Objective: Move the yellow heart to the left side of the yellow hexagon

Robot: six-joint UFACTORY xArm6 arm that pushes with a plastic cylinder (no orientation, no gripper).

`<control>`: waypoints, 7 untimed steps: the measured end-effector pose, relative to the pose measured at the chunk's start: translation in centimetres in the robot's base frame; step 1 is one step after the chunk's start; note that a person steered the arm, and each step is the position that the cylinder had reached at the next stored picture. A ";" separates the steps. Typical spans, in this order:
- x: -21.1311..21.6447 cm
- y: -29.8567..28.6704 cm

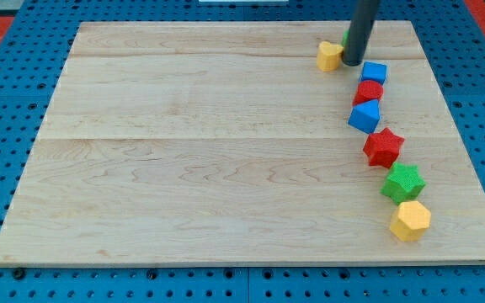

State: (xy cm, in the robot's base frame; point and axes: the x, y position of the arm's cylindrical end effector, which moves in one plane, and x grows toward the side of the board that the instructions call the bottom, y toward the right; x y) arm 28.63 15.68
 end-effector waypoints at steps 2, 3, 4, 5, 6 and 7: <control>-3.3 -8.7; -4.4 -14.3; -4.1 -17.1; 1.8 -15.9; 7.5 -12.7; 10.7 -9.1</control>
State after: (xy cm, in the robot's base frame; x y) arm 39.34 6.54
